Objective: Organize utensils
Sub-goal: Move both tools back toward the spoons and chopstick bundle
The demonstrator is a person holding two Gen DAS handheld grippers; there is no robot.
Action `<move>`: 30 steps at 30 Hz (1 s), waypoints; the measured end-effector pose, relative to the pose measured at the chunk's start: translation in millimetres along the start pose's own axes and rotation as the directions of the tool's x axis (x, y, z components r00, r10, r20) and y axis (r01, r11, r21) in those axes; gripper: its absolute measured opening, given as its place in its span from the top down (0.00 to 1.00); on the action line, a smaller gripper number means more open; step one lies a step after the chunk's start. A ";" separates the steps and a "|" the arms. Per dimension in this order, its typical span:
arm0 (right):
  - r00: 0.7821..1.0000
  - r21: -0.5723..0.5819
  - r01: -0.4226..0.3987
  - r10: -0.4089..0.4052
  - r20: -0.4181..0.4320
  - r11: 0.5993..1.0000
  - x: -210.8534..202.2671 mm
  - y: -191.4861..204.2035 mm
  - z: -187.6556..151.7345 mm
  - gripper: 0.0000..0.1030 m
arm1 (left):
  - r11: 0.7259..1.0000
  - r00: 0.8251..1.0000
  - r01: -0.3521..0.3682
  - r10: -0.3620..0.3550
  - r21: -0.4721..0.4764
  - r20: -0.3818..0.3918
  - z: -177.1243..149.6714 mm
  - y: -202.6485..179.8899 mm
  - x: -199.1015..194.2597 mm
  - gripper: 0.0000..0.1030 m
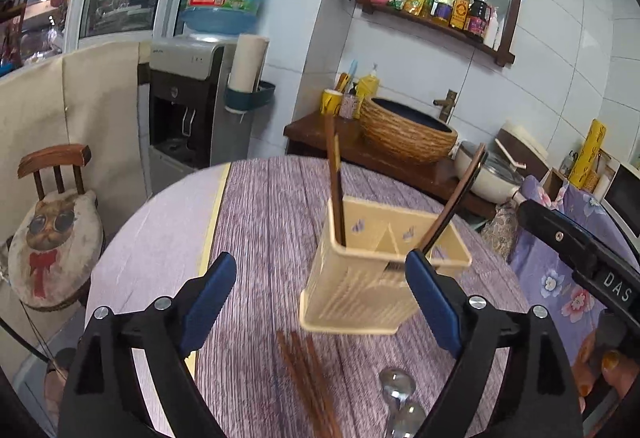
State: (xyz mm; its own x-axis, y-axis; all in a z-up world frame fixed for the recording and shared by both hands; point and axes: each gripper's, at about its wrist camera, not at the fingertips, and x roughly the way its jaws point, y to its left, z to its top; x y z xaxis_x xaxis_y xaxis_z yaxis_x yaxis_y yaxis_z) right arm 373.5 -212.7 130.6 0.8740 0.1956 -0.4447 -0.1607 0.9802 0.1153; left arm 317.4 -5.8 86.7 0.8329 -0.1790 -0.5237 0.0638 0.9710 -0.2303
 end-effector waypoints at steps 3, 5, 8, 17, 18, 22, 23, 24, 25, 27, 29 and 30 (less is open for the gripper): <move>0.999 -0.029 0.017 -0.018 -0.029 0.999 -3.5 2.5 -24.1 0.25 | 1.000 0.999 -0.003 0.002 -0.009 -0.038 -17.8 7.9 0.8 0.15; 0.998 -0.062 0.035 -0.039 -0.054 0.997 -3.4 6.6 -40.0 0.23 | 1.000 0.998 -0.026 0.026 -0.006 -0.063 -31.8 13.2 2.2 0.15; 0.991 -0.101 0.074 -0.084 -0.106 0.992 -1.3 9.9 -69.8 0.22 | 0.997 0.991 -0.073 0.072 -0.006 -0.115 -56.1 23.8 5.2 0.15; 0.932 -0.029 0.077 -0.082 -0.354 0.997 20.5 5.9 -167.0 0.22 | 0.992 0.975 -0.115 0.101 -0.058 -0.196 -111.0 50.4 -6.2 0.17; 0.926 -0.021 0.072 -0.075 -0.369 0.997 22.6 8.0 -173.9 0.22 | 0.992 0.975 -0.110 0.097 -0.056 -0.198 -112.7 49.6 -7.5 0.17; 0.916 -0.012 0.059 -0.059 -0.397 0.998 27.6 20.9 -185.1 0.22 | 0.993 0.977 -0.110 0.101 -0.032 -0.189 -114.6 42.3 -7.8 0.17; 0.911 -0.016 0.051 -0.053 -0.408 0.999 28.8 25.1 -187.9 0.22 | 0.994 0.976 -0.106 0.099 -0.025 -0.192 -115.4 39.9 -7.1 0.17; 0.908 -0.023 0.048 -0.053 -0.415 0.999 29.7 27.8 -188.6 0.22 | 0.995 0.976 -0.101 0.095 -0.020 -0.195 -116.5 37.8 -6.4 0.17; 0.905 -0.030 0.046 -0.054 -0.421 0.998 30.3 29.8 -190.2 0.22 | 0.995 0.976 -0.098 0.092 -0.017 -0.195 -117.8 36.4 -6.0 0.17; 0.893 -0.047 0.046 -0.062 -0.445 0.998 35.3 31.7 -195.3 0.23 | 0.996 0.976 -0.093 0.089 -0.014 -0.198 -119.9 34.2 -5.1 0.17; 0.882 -0.056 0.035 -0.057 -0.467 0.998 36.9 27.6 -202.0 0.26 | 0.996 0.976 -0.087 0.082 -0.015 -0.203 -122.2 32.8 -4.7 0.17; 0.884 -0.059 0.026 -0.050 -0.464 0.998 34.3 24.0 -203.6 0.26 | 0.996 0.975 -0.085 0.080 -0.015 -0.205 -123.1 32.9 -4.6 0.17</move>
State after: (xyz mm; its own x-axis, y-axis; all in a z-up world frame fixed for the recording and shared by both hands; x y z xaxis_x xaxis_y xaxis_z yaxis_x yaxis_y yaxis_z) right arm 306.3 -176.5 -62.8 0.5679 0.1377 -0.8115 -0.1649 0.9849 0.0517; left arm 248.0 7.5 -19.4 0.7047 -0.1290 -0.6976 -0.0154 0.9803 -0.1968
